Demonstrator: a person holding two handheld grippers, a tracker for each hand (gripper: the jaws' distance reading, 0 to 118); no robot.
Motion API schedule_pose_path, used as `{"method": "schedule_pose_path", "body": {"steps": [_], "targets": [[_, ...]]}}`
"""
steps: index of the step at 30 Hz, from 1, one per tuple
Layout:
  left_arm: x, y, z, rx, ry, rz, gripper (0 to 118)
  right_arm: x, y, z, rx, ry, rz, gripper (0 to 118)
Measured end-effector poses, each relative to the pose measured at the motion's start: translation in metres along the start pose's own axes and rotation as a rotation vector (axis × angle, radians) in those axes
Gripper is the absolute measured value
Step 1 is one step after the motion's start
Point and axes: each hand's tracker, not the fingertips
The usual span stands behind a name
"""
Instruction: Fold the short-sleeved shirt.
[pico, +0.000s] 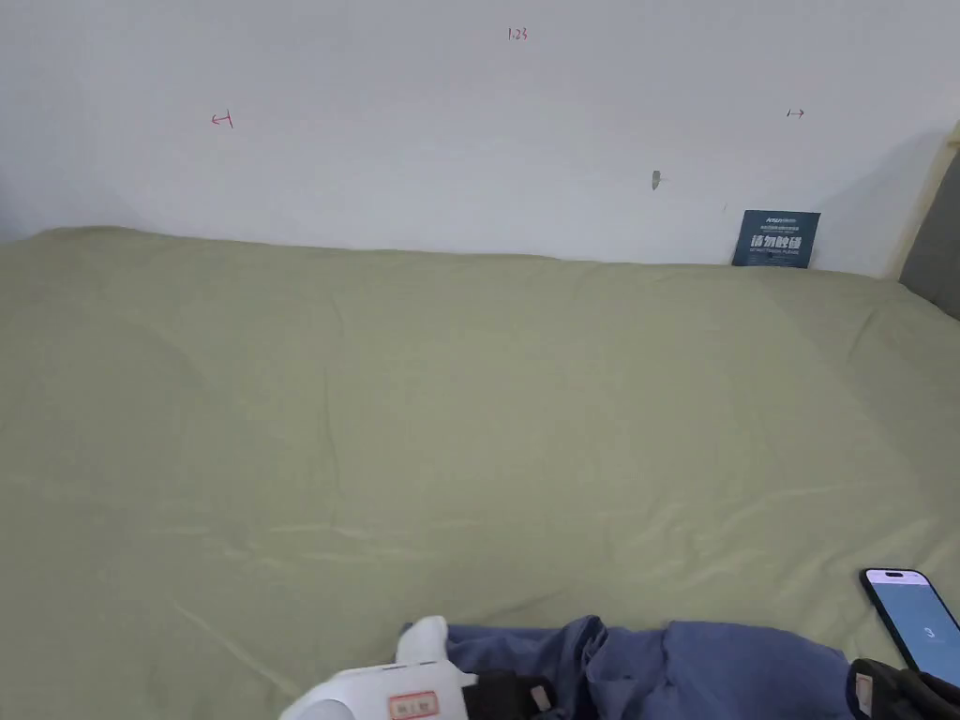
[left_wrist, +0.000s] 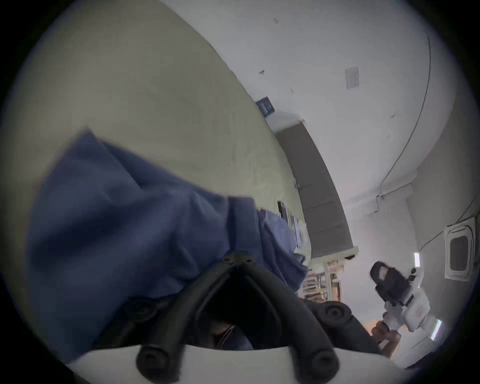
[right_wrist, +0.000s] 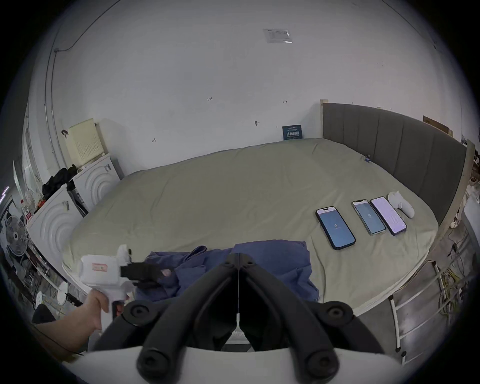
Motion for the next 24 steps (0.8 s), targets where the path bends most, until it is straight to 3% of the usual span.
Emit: {"method": "schedule_pose_path", "body": {"steps": [6,12,15,18,19,20,21,22,24], "targets": [[0.012,-0.034,-0.040,-0.038,-0.020,-0.017,0,-0.013,-0.001,0.000,-0.016,0.017,0.009,0],[0.000,-0.033,-0.036,-0.019,-0.047,0.014,0,-0.027,-0.002,-0.007,-0.031,0.044,0.048,0],[0.009,-0.022,-0.018,-0.027,-0.021,0.021,0,-0.031,-0.002,-0.009,-0.032,0.061,0.048,0],[0.012,0.008,0.034,-0.004,-0.086,-0.083,2,-0.030,0.000,-0.008,-0.027,0.066,0.057,0],[0.008,0.020,0.053,-0.020,-0.060,-0.088,9,-0.029,0.002,-0.008,-0.026,0.067,0.062,0],[0.002,0.032,0.066,-0.056,-0.030,-0.088,22,-0.029,0.003,-0.008,-0.023,0.067,0.065,0],[-0.009,0.042,0.081,-0.068,-0.004,-0.090,42,-0.028,0.004,-0.008,-0.019,0.063,0.066,0],[-0.021,0.049,0.092,-0.067,0.032,-0.074,54,-0.026,0.005,-0.008,-0.015,0.064,0.065,0],[-0.041,0.059,0.107,-0.001,0.095,0.009,61,-0.025,0.006,-0.011,-0.010,0.066,0.057,0]]}}
